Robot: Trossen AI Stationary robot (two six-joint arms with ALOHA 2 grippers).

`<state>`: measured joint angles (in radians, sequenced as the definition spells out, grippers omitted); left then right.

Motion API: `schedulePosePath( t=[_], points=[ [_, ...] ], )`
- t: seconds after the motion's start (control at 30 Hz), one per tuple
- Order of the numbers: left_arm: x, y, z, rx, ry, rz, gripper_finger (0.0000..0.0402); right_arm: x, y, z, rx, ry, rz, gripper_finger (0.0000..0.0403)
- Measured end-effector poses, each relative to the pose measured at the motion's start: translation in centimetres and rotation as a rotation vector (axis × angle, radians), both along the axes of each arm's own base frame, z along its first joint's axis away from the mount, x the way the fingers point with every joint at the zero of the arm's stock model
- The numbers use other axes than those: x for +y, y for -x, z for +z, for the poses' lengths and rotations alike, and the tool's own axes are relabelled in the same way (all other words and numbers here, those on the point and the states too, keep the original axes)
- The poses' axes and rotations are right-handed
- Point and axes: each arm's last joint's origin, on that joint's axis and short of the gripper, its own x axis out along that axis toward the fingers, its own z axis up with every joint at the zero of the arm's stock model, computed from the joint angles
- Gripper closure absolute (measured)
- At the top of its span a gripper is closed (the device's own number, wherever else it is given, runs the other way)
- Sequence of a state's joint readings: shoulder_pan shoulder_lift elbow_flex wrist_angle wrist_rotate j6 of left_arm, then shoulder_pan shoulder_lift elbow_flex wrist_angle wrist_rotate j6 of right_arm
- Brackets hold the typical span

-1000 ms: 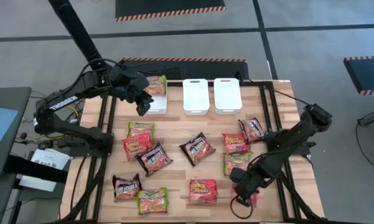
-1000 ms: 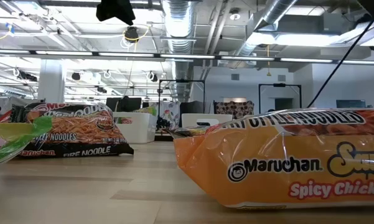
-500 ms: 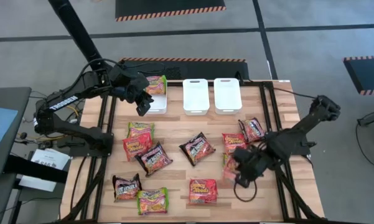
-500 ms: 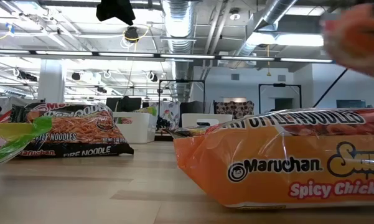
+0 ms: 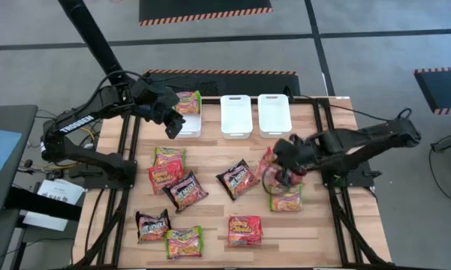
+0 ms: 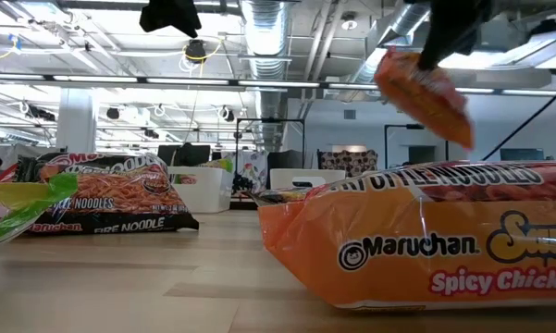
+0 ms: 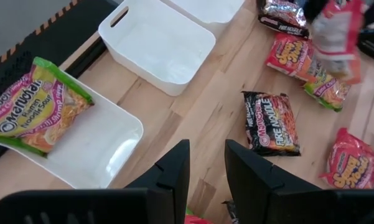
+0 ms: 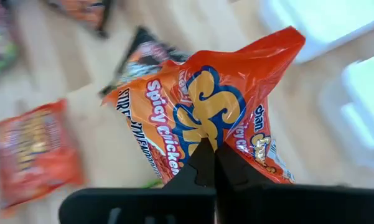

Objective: Sort Maruchan noodles
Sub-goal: Put the orange noodle pack into the right white bin

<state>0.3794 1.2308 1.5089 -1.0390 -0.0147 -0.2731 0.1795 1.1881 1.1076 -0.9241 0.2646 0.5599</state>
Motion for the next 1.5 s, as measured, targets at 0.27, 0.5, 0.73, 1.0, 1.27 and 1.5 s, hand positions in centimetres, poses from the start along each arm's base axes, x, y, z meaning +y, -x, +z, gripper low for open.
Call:
schedulePosePath(
  t=[0.27,0.5,0.73,1.0,1.27,1.5],
  points=[
    [0.0,0.0,0.0,-0.01,0.032,0.031,0.0316,-6.3,-1.0,0.3,0.002,0.194,-0.001,0.04],
    [0.0,0.0,0.0,-0.01,0.032,0.032,0.0316,-11.7,-0.4,1.0,-0.007,0.352,-0.054,0.04],
    [0.0,0.0,0.0,-0.007,0.024,0.025,0.0316,-16.1,0.9,1.8,0.001,0.506,-0.158,0.0399],
    [0.1,0.1,0.0,0.016,-0.031,0.022,0.0316,-19.4,2.1,2.7,0.029,0.689,-0.221,0.0399],
    [0.2,0.1,0.0,0.025,-0.053,0.026,0.0316,-22.4,1.0,1.6,0.144,0.749,-0.195,0.0399],
    [0.2,0.1,0.0,0.025,-0.052,0.026,0.0316,-24.2,-1.2,0.8,0.246,0.679,-0.183,0.0398]
  ],
)
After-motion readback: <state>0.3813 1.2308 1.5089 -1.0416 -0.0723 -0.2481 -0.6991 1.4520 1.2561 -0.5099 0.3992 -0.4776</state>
